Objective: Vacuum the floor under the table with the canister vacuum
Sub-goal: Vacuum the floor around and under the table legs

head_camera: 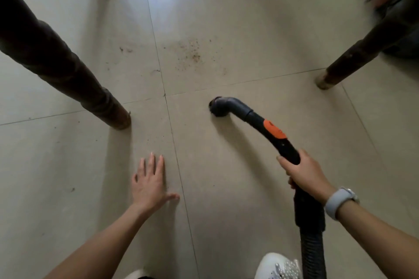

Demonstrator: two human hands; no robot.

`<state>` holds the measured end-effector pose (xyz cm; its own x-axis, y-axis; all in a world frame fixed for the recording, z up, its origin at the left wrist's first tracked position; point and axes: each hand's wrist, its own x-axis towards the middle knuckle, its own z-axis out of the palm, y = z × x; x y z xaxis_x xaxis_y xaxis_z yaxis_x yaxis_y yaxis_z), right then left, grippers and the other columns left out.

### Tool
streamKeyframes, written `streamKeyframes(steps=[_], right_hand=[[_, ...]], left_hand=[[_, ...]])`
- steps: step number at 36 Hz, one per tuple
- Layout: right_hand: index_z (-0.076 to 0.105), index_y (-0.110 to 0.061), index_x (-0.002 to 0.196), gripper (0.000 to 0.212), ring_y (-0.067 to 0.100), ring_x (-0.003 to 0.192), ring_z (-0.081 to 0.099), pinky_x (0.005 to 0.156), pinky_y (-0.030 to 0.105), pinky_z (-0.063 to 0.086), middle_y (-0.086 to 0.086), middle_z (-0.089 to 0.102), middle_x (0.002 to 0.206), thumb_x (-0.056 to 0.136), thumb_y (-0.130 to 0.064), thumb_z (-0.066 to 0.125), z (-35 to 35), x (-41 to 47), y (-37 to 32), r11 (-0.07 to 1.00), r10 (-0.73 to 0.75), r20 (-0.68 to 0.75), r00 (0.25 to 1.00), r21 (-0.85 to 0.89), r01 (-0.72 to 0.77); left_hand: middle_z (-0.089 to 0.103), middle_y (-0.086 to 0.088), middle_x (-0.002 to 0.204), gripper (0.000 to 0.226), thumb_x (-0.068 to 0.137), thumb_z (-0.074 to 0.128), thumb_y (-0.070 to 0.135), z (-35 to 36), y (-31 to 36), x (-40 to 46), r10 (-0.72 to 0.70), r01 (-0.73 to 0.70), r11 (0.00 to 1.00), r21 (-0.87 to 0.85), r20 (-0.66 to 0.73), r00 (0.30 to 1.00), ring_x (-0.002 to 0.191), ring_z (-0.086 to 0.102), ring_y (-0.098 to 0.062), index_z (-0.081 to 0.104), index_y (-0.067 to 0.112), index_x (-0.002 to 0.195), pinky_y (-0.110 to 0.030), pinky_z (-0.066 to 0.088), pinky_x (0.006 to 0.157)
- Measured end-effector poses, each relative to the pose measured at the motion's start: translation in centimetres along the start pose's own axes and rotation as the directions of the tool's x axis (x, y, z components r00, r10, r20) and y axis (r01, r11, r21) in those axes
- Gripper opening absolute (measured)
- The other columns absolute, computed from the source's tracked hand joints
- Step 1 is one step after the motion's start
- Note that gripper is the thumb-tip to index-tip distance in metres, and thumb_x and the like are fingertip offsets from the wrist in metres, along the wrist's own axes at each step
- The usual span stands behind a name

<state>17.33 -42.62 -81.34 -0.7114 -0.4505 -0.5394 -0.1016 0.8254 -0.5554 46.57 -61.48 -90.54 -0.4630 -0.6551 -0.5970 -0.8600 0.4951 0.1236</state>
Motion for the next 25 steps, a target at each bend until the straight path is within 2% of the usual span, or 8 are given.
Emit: streamKeyframes(steps=[3,6,8,11,14,17,21,25], right_hand=[[0.052,-0.007,0.103,0.027,0.025,0.049,0.056,0.047,0.03,0.048,0.011,0.059,0.07,0.089,-0.029,0.062,-1.5,1.2,-0.3,0.996,0.047,-0.137,0.989,0.076,-0.036],[0.049,-0.008,0.1,0.025,0.026,0.048,0.056,0.047,0.032,0.049,0.013,0.058,0.07,0.089,-0.027,0.061,-0.5,1.1,-1.1,0.998,0.033,-0.124,0.992,0.066,-0.025],[0.048,-0.011,0.095,0.022,0.025,0.045,0.056,0.045,0.032,0.049,0.011,0.059,0.07,0.088,-0.027,0.062,1.0,0.5,-2.0,1.0,-0.015,-0.046,0.999,0.014,0.015],[0.047,-0.019,0.094,0.019,0.019,0.043,0.055,0.042,0.027,0.046,0.003,0.059,0.067,0.087,-0.029,0.063,3.9,-1.2,-3.3,0.98,-0.134,0.198,0.971,-0.12,0.159],[0.043,-0.028,0.095,0.021,0.018,0.058,0.056,0.057,0.032,0.05,-0.001,0.059,0.075,0.087,-0.038,0.06,6.2,-2.6,-3.6,0.885,-0.203,0.379,0.903,-0.323,0.335],[0.044,-0.027,0.092,0.021,0.02,0.055,0.058,0.055,0.032,0.051,0.0,0.061,0.071,0.087,-0.038,0.061,5.6,-1.9,-3.7,0.907,-0.184,0.313,0.932,-0.311,0.283],[0.05,-0.019,0.097,0.021,0.023,0.044,0.061,0.044,0.028,0.047,0.005,0.061,0.063,0.086,-0.032,0.061,3.7,-0.2,-4.6,0.972,-0.139,0.083,0.987,-0.178,0.152],[0.048,-0.019,0.099,0.023,0.025,0.05,0.064,0.05,0.034,0.053,0.007,0.064,0.069,0.086,-0.033,0.059,5.3,-1.0,-5.7,0.951,-0.169,0.117,0.979,-0.24,0.193]], left_hand=[[-0.022,-0.003,0.158,0.121,0.072,0.067,0.065,-0.2,-0.3,-0.1,0.018,-0.018,1.0,-0.008,0.009,1.0,0.146,-0.016,-0.028,-0.014,0.023,0.152,-0.045,0.008,0.117],[-0.021,-0.002,0.159,0.12,0.072,0.068,0.064,-0.3,-0.6,0.1,0.029,-0.029,1.0,-0.004,0.008,1.0,0.146,-0.014,-0.027,-0.012,0.024,0.152,-0.045,0.01,0.117],[-0.02,-0.002,0.159,0.119,0.073,0.069,0.062,-0.3,-0.7,0.2,0.027,-0.027,1.0,-0.016,0.001,1.0,0.147,-0.014,-0.027,-0.011,0.024,0.152,-0.044,0.011,0.117],[-0.017,-0.003,0.16,0.117,0.074,0.069,0.061,-0.1,-0.8,-0.1,0.026,-0.028,0.999,-0.043,-0.041,0.999,0.147,-0.014,-0.025,-0.008,0.02,0.153,-0.042,0.007,0.118],[-0.007,-0.008,0.161,0.116,0.074,0.071,0.056,0.4,-1.4,-0.5,-0.013,0.0,0.992,-0.128,-0.103,0.995,0.147,-0.009,-0.027,0.0,0.01,0.153,-0.04,0.005,0.121],[-0.008,-0.009,0.16,0.115,0.076,0.07,0.055,0.6,-2.5,-1.0,-0.103,0.087,0.979,-0.184,-0.077,0.992,0.147,-0.008,-0.027,-0.002,0.009,0.153,-0.043,0.008,0.119],[-0.003,-0.009,0.16,0.112,0.076,0.068,0.06,0.7,-4.8,-1.6,-0.202,0.182,0.966,-0.183,-0.098,0.974,0.147,0.002,-0.03,0.002,0.013,0.153,-0.046,0.015,0.118],[0.002,-0.01,0.16,0.105,0.077,0.064,0.062,0.3,-6.5,-2.2,-0.249,0.237,0.963,-0.131,-0.082,0.965,0.146,0.007,-0.029,0.008,0.013,0.152,-0.045,0.024,0.115]])
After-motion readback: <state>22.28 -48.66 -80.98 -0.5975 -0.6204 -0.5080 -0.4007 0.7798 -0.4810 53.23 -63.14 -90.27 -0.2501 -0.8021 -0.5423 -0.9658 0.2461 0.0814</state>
